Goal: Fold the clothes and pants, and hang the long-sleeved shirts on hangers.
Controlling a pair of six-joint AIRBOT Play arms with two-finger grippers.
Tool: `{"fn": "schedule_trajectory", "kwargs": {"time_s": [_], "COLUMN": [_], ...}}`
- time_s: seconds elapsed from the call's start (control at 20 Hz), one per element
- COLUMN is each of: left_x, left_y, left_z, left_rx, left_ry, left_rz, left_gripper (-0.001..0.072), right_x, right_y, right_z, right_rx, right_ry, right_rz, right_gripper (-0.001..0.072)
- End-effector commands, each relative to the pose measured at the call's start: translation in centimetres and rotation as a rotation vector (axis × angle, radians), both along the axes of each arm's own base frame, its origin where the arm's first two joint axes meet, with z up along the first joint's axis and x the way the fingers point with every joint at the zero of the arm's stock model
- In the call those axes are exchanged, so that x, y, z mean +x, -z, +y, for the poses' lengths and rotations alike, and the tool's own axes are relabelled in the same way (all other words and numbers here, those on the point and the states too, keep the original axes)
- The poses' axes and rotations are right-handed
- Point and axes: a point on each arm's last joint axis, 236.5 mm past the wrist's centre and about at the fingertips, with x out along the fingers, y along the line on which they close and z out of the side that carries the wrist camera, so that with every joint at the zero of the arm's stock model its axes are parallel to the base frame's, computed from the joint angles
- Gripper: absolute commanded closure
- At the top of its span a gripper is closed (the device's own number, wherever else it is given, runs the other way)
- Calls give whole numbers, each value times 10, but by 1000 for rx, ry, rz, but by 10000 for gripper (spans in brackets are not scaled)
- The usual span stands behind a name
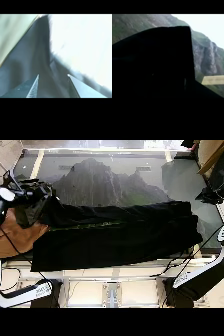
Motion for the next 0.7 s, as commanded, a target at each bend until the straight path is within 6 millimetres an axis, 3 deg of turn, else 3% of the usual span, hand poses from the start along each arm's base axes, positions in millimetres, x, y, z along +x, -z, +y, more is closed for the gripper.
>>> {"fn": "schedule_trajectory", "kwargs": {"time_s": [0.0,0.2,0.35,0.5,0.65], "left_x": [47,73,75,73,70], "left_y": [-2,55,93,114,117], "left_z": [-13,-20,-26,-22,-12], "left_rx": [-26,-84,-88,-68,-33], "left_ry": [22,2,19,24,6], "left_rz": [-73,26,103,143,156], "left_gripper": [260,260,260,260,260], "right_x": [-21,-31,-31,-32,-31], "right_y": [5,7,6,4,4], "right_z": [26,36,36,42,43], "right_rx": [82,110,113,136,141], "right_ry": [-43,-71,-70,-79,-80], "right_rz": [96,139,139,140,136], "right_gripper": [304,305,305,305,305]}}
